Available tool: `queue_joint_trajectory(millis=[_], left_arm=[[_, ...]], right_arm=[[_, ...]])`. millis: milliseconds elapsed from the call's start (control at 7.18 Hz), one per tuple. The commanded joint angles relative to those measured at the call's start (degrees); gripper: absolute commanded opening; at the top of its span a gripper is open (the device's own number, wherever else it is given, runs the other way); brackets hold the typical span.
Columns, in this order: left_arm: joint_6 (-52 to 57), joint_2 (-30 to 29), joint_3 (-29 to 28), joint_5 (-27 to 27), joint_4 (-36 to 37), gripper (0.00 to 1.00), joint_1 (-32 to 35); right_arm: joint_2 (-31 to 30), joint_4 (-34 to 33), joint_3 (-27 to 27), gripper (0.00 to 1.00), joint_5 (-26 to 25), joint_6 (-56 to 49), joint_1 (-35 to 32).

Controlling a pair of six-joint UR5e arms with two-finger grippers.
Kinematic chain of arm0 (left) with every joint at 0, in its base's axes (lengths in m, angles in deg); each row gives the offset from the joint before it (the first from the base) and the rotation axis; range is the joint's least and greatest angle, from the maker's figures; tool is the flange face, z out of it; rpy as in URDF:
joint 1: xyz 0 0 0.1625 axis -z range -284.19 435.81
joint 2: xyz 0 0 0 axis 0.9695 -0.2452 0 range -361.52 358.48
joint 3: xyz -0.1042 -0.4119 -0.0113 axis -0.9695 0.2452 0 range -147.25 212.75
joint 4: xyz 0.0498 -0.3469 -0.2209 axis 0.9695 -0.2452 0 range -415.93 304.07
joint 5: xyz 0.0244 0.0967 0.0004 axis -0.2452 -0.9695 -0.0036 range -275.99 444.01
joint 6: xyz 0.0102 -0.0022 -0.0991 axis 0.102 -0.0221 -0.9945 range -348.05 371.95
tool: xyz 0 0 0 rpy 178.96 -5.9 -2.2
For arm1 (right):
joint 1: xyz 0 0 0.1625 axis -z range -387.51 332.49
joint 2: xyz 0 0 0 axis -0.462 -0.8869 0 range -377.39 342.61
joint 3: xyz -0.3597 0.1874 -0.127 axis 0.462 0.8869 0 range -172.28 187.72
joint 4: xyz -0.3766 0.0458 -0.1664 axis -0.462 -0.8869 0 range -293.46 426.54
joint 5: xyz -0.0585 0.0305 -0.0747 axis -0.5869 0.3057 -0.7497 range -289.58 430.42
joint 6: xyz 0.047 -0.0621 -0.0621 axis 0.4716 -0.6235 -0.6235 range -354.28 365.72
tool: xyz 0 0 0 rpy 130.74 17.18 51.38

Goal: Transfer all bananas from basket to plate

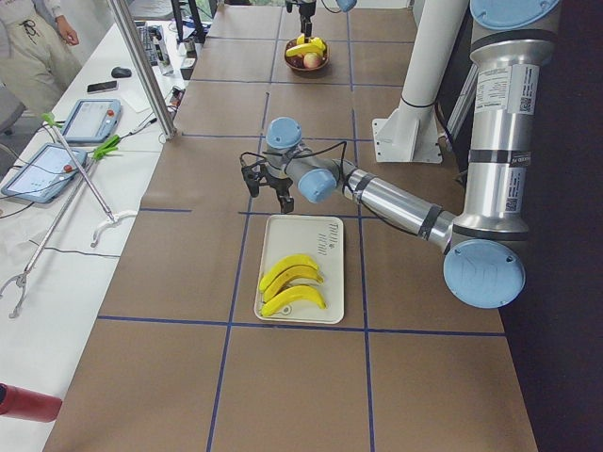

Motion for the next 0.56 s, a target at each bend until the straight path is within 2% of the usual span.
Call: queue_joint_trajectory(millis=[0,418], left_arm=[[-0.12,-0.19,0.39,0.00,0.17,1.00,-0.01],[-0.12,-0.02,1.01,0.00,0.17,1.00,-0.10]], right_arm=[[-3.19,12.32,5.64,0.92,-0.08,4.88,1.25],[-4.60,12.34,6.37,0.83,-0.52,5.14,3.89]])
